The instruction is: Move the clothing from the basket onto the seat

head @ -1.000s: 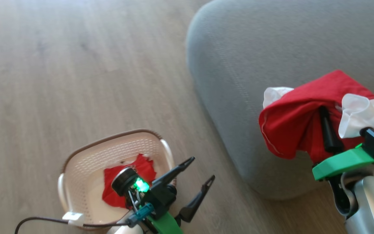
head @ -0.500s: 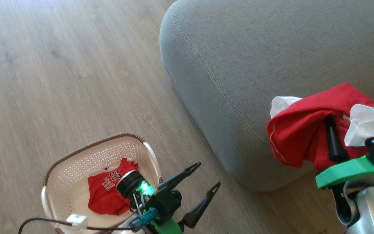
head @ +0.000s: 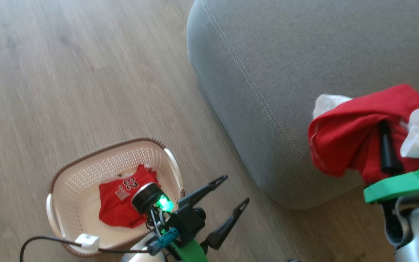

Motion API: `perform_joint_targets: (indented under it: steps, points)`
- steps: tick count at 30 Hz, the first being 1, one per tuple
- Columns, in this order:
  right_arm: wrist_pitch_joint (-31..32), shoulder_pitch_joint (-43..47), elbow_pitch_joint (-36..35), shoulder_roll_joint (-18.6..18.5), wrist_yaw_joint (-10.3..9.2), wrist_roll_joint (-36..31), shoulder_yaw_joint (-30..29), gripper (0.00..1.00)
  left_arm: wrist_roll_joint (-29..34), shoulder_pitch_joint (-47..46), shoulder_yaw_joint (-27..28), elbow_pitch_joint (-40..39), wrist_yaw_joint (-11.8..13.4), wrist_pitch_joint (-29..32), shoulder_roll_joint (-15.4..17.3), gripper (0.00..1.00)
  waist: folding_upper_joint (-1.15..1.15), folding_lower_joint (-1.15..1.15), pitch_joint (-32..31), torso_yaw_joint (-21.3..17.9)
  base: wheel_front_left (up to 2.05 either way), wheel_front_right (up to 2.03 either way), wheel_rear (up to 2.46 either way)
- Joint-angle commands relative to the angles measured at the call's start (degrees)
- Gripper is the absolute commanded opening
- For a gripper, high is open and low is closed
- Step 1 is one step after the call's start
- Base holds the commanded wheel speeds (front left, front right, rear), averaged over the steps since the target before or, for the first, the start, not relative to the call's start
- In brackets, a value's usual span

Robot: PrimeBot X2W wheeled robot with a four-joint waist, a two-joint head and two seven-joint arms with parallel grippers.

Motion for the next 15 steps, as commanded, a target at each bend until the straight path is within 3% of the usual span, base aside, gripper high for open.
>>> perform_joint_targets:
  steps: [1, 7, 15]
  points:
    - [-0.4, -2.6, -2.5, -1.2, 0.16, -0.1, 0.0, 0.00, 0.1, -2.4, 1.0, -2.0, 0.0, -0.3, 0.6, 1.00, 0.00, 0.00, 1.1, 0.3, 0.00, 0.00, 0.00]
    - [-0.4, -7.2, -3.7, -2.5, 0.16, 2.0, -2.4, 0.00, 0.4, -5.0, -0.4, -2.2, 0.0, -0.3, 2.2, 1.00, 0.00, 0.00, 6.6, 0.6, 0.00, 0.00, 0.00]
    - [-0.4, -18.7, -3.2, -5.4, 0.16, 3.4, -6.8, 0.00, 0.4, -11.4, -6.9, -2.9, 0.0, -0.3, 8.0, 1.00, 0.00, 0.00, 17.8, 1.0, 0.00, 0.00, 0.00]
